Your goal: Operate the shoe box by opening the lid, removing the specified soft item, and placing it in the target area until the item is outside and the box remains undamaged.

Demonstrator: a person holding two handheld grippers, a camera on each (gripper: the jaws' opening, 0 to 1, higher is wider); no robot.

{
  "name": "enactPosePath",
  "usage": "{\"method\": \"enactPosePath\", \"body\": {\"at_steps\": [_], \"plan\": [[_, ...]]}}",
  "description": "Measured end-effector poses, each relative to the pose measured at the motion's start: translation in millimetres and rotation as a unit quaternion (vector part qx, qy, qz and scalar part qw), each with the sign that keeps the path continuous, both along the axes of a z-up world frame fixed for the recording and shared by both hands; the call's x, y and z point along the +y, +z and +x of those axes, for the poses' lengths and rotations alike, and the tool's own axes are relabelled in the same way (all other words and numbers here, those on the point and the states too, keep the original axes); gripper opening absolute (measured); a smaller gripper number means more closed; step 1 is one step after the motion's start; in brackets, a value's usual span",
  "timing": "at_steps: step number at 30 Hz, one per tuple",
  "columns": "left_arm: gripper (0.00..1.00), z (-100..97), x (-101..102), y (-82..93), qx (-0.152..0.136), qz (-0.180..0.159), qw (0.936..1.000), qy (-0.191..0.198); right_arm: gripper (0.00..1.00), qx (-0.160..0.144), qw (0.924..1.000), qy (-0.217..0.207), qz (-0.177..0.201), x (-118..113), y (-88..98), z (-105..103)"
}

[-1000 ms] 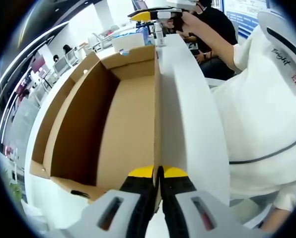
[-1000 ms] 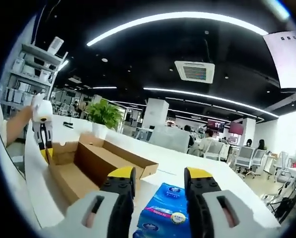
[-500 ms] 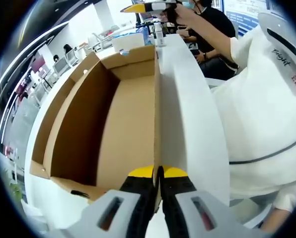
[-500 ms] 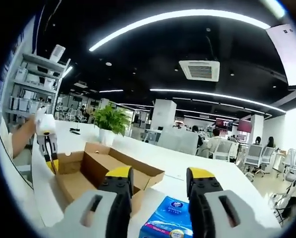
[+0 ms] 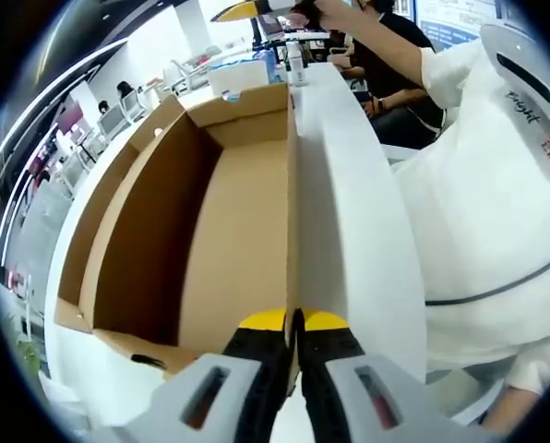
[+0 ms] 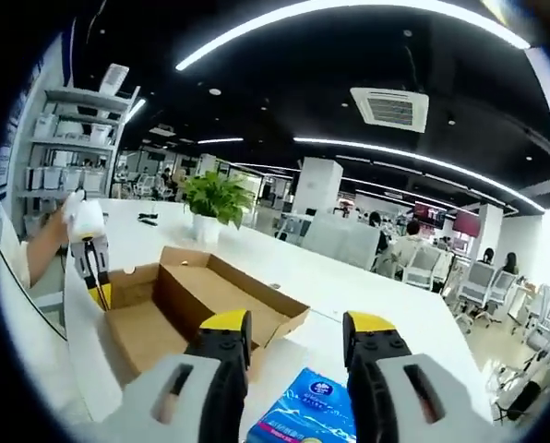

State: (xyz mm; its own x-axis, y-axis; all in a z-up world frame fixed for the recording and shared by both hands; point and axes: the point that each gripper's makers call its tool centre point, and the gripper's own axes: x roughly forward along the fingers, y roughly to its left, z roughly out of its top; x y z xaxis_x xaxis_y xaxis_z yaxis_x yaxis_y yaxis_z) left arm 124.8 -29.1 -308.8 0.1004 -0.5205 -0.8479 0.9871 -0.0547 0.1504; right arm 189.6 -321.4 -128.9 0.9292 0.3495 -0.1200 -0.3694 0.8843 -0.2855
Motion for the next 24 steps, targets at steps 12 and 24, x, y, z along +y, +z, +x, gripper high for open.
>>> {"method": "enactPosePath", "body": {"at_steps": [12, 24], "plan": [[0.02, 1.7, 0.0, -0.1, 0.003, 0.001, 1.0, -0.001, 0.33, 0.061, 0.9969, 0.041, 0.029, 36.4, -16.7, 13.8], [0.03, 1.1, 0.2, -0.1, 0.0, -0.001, 1.0, -0.001, 0.34, 0.122, 0.9905, 0.061, -0.018, 53.3, -27.0, 45.2]]}}
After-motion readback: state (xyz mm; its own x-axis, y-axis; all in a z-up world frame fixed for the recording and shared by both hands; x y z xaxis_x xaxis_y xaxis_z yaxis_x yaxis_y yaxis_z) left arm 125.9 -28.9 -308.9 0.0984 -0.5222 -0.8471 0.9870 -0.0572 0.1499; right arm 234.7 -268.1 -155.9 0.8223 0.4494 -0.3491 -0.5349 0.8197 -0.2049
